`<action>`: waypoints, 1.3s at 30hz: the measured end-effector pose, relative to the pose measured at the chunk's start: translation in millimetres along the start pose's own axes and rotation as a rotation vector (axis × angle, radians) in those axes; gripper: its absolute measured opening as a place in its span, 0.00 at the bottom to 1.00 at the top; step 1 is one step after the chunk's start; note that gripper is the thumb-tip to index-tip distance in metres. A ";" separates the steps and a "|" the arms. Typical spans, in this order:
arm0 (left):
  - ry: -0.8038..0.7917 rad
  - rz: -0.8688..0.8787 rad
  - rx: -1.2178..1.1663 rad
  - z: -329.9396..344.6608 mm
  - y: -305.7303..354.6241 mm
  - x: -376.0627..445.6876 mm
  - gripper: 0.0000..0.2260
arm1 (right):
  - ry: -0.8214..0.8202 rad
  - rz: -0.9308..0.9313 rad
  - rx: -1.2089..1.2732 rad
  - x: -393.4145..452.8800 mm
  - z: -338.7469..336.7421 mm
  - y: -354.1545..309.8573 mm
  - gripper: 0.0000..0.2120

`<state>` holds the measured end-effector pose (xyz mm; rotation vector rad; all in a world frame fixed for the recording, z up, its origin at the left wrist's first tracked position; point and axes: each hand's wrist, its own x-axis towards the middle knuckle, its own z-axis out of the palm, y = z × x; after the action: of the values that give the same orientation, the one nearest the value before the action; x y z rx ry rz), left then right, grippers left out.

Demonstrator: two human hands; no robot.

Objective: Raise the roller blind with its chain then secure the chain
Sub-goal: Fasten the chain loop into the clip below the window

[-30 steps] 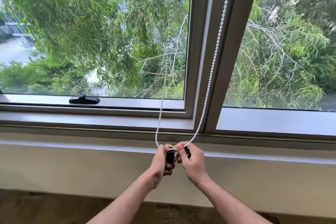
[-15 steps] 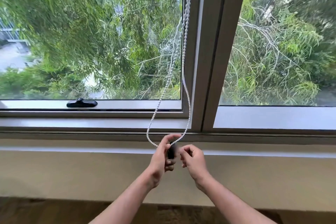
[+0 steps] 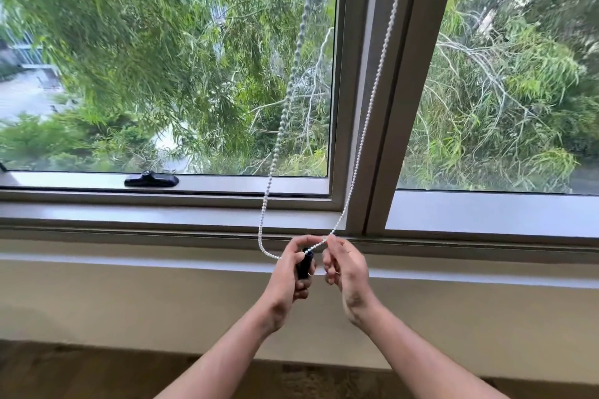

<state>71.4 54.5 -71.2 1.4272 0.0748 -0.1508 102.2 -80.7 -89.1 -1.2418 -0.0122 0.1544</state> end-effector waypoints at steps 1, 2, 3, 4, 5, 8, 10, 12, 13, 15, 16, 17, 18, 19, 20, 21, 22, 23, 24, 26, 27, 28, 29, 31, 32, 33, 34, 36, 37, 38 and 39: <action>0.008 -0.006 0.007 0.0 -0.8 0.4 0.20 | -0.011 0.000 -0.017 2.5 2.3 -1.8 0.19; 0.019 -0.014 0.009 0.0 -1.9 0.9 0.21 | -0.013 -0.004 -0.043 3.6 4.3 -3.6 0.17; 0.030 -0.021 0.006 -0.2 -3.1 1.3 0.21 | -0.012 -0.015 -0.074 4.3 6.5 -4.6 0.15; 0.035 -0.023 -0.002 -0.7 -4.4 1.3 0.20 | -0.005 -0.025 -0.101 4.6 8.5 -4.4 0.13; 0.034 -0.020 -0.013 -1.3 -5.4 0.9 0.20 | 0.006 -0.030 -0.113 5.0 9.7 -3.0 0.11; 0.013 -0.002 -0.049 -5.2 -7.7 -1.1 0.20 | 0.035 -0.021 -0.144 5.0 12.9 4.6 0.04; 0.006 -0.011 -0.065 -7.0 -8.0 -1.6 0.20 | 0.054 -0.002 -0.167 4.6 14.6 10.3 0.02; -0.007 -0.017 -0.069 -8.2 -7.1 -1.8 0.20 | 0.055 0.014 -0.164 5.3 15.4 14.6 0.05; -0.011 -0.022 -0.076 -8.5 -6.7 -1.9 0.19 | 0.054 0.022 -0.160 6.1 15.7 15.8 0.05; -0.008 -0.041 -0.107 -9.9 -5.3 -1.6 0.18 | 0.050 0.040 -0.150 7.7 16.3 16.8 0.03; -0.005 -0.056 -0.124 -10.1 -4.6 -1.5 0.17 | 0.047 0.045 -0.140 8.1 16.8 16.9 0.04; 0.000 -0.071 -0.140 -10.0 -3.9 -1.3 0.16 | 0.045 0.049 -0.128 8.7 17.7 17.3 0.06; 0.009 -0.085 -0.158 -9.6 -3.5 -1.4 0.16 | 0.045 0.054 -0.119 9.0 18.4 17.7 0.08; 0.016 -0.095 -0.178 -9.2 -3.4 -1.4 0.16 | 0.048 0.059 -0.118 9.5 19.2 17.9 0.10; 0.022 -0.097 -0.199 -9.3 -3.8 -1.3 0.16 | 0.047 0.064 -0.122 10.0 19.9 18.3 0.12; 0.028 -0.093 -0.216 -9.6 -4.5 -1.2 0.16 | 0.041 0.071 -0.127 10.4 20.7 18.6 0.13; 0.034 -0.088 -0.226 -10.2 -5.3 -1.0 0.17 | 0.028 0.078 -0.126 10.7 21.1 18.9 0.15; 0.040 -0.084 -0.229 -10.6 -5.7 -0.6 0.16 | 0.013 0.084 -0.120 10.8 21.3 19.2 0.15; 0.045 -0.081 -0.229 -11.3 -5.9 -0.1 0.15 | -0.002 0.091 -0.110 11.0 21.3 19.6 0.16; 0.047 -0.076 -0.224 -12.7 -5.7 1.7 0.13 | -0.028 0.121 -0.084 12.0 21.8 19.6 0.17; 0.045 -0.069 -0.220 -13.3 -5.3 2.3 0.12 | -0.042 0.141 -0.067 12.4 21.8 19.8 0.17; 0.041 -0.061 -0.215 -14.1 -5.2 2.3 0.12 | -0.057 0.163 -0.040 13.0 20.5 20.5 0.16; 0.034 -0.050 -0.212 -14.8 -5.1 2.4 0.12 | -0.079 0.189 0.000 13.6 18.8 21.3 0.14; 0.015 -0.023 -0.197 -16.7 -5.5 1.7 0.12 | -0.135 0.241 0.118 14.7 13.0 23.0 0.12; 0.016 -0.015 -0.189 -17.9 -5.7 1.6 0.12 | -0.146 0.261 0.178 15.7 10.0 24.4 0.12; 0.027 -0.015 -0.188 -19.4 -5.8 1.8 0.13 | -0.132 0.277 0.212 17.0 7.9 25.6 0.12; 0.045 -0.020 -0.193 -21.8 -6.1 2.1 0.13 | -0.089 0.287 0.184 19.2 6.7 27.2 0.12; 0.089 -0.044 -0.212 -27.0 -6.4 3.5 0.13 | 0.053 0.248 -0.102 23.7 7.2 31.1 0.09; 0.110 -0.055 -0.216 -29.7 -6.2 4.1 0.14 | 0.128 0.187 -0.292 25.7 7.3 33.9 0.08; 0.126 -0.064 -0.218 -32.2 -5.9 4.3 0.15 | 0.182 0.101 -0.473 27.8 6.6 36.9 0.09; 0.139 -0.070 -0.224 -34.2 -5.1 4.7 0.16 | 0.196 0.001 -0.631 29.5 5.7 39.6 0.10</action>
<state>76.6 87.4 -81.7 1.2108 0.2485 -0.0973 126.5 -59.3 -126.7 -1.8825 0.1178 0.0256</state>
